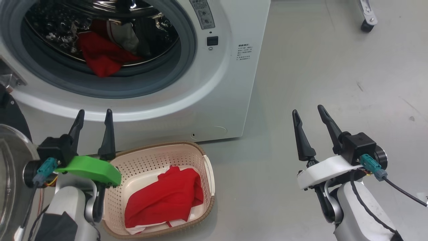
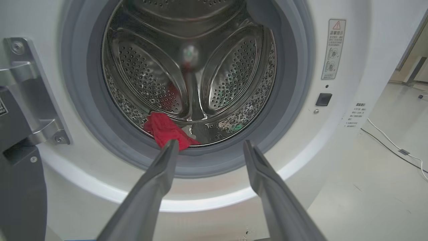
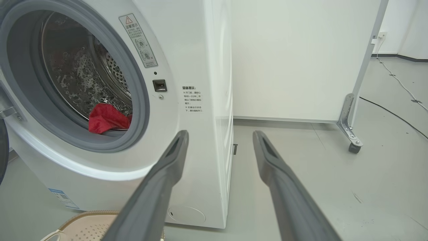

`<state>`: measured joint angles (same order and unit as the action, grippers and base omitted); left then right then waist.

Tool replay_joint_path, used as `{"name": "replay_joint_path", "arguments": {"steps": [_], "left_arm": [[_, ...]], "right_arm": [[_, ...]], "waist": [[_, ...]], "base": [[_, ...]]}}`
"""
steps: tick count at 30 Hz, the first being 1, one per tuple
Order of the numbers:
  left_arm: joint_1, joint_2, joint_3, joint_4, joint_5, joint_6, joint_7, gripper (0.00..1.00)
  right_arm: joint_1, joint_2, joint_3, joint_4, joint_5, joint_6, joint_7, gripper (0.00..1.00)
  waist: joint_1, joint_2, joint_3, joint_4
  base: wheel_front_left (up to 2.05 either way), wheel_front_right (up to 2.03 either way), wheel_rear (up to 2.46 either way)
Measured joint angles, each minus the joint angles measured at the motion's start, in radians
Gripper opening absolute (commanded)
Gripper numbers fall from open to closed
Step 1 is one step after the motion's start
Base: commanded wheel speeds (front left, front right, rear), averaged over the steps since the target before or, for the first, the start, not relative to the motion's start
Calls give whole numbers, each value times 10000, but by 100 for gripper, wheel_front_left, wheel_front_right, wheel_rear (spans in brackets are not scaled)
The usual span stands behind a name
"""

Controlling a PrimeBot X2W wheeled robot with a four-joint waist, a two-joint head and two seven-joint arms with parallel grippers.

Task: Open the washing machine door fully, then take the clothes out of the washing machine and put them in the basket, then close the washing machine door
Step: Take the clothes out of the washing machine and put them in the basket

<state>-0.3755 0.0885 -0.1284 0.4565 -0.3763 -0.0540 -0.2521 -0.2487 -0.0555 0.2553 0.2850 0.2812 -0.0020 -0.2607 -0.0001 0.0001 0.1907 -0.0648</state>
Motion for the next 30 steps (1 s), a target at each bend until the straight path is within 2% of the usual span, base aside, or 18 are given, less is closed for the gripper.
{"name": "replay_joint_path", "arguments": {"steps": [11,17,30], "left_arm": [[1598,-23,13,-779,178,399,0,100],[2409,-35,-31,-997,174,416,0,100],[3381,-29,-169,-1778,305,777,69,100]], "right_arm": [[668,15,-217,186,-4,15,0,100],[1031,31,-219,221,-2,96,0,100],[1394,63,-222,217,-2,98,0,100]], "waist": [[0,0,-817,156],[0,0,-1188,200],[0,0,-1503,176]], "base": [[0,0,0],[0,0,0],[0,0,0]]}}
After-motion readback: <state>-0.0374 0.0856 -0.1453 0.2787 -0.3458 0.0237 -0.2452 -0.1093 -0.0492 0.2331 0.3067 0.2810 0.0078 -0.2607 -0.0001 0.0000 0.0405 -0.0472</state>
